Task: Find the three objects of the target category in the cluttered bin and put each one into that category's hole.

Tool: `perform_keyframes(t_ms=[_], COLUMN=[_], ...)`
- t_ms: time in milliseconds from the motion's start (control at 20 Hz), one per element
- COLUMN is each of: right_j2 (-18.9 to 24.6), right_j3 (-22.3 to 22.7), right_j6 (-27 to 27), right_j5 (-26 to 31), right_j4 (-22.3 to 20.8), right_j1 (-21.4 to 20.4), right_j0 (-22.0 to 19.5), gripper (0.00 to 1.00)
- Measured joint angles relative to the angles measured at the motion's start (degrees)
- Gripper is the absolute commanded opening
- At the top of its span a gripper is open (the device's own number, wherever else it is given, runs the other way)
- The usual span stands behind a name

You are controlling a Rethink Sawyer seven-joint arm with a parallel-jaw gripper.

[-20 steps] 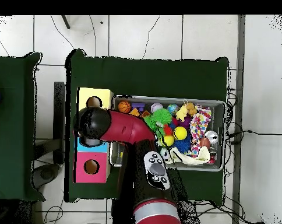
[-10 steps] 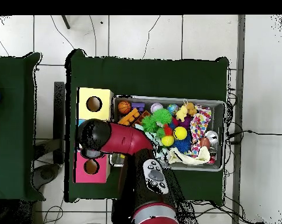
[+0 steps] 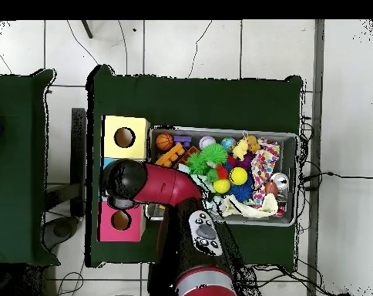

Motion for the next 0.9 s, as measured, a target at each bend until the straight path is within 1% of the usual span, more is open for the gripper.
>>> perform_keyframes(t_ms=[900], right_j2=[-0.3], right_j3=[-1.1], right_j6=[0.0], right_j5=[1.4], right_j4=[0.0], right_j1=[0.6], right_j0=[0.2], gripper=[0.00])
